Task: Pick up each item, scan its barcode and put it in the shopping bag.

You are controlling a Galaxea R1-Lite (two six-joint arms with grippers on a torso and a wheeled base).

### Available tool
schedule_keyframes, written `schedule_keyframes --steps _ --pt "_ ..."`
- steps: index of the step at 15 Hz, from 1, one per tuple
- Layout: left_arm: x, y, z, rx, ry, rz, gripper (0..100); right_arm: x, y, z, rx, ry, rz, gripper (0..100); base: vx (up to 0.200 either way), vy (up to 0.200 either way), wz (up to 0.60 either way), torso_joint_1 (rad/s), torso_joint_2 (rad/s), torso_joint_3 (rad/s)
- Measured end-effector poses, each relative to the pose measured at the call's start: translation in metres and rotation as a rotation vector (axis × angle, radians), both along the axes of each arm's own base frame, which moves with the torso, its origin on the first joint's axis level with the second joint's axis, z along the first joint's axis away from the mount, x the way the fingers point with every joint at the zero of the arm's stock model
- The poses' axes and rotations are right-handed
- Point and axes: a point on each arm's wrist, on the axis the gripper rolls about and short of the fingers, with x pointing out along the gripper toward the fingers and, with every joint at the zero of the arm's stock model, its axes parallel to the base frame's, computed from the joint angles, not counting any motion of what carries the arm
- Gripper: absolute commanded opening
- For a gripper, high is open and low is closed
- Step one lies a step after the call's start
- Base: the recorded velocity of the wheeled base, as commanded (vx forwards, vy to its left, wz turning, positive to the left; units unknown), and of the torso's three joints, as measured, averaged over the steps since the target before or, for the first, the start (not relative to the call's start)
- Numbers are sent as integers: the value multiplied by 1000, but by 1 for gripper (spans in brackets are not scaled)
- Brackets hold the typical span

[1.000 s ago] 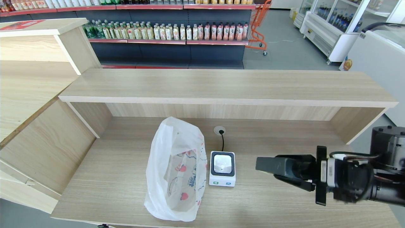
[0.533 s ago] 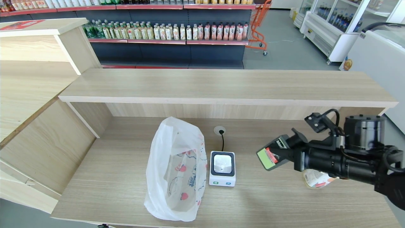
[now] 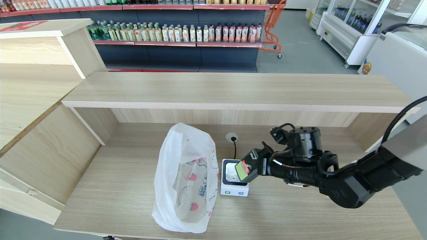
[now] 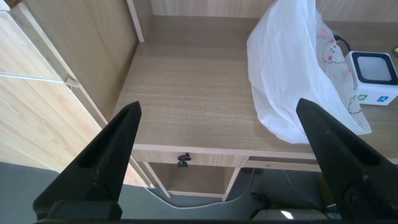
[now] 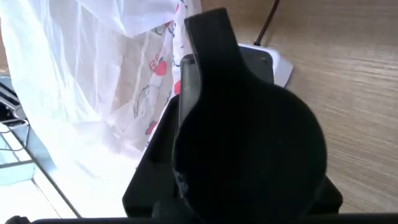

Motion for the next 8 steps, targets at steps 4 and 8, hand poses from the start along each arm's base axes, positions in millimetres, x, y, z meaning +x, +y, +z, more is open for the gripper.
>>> schedule_keyframes --steps 4,8 --pt "0 0 0 0 0 -1 100 7 15 -19 -15 36 19 0 0 0 0 0 0 0" --pt "0 0 0 0 0 0 100 16 22 -27 -28 31 -6 0 0 0 0 0 0 0"
